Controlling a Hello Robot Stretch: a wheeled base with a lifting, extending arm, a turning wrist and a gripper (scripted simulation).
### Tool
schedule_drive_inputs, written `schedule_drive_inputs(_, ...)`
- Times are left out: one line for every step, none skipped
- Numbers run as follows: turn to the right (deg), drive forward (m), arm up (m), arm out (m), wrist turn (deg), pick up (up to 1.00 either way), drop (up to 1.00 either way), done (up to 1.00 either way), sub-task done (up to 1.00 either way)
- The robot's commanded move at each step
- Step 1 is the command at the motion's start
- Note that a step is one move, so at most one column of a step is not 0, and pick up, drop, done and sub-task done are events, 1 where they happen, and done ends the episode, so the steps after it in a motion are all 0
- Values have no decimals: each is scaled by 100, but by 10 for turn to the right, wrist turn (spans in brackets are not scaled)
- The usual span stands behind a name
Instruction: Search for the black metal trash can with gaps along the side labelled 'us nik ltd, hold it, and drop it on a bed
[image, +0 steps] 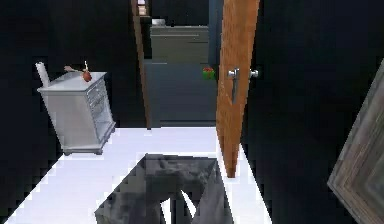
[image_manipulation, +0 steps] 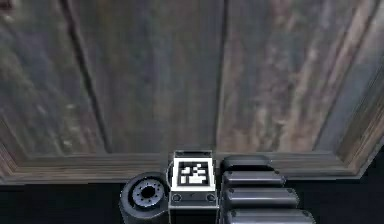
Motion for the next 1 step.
schedule_drive_inputs(0, 100, 0, 0, 0, 0, 0, 0, 0)
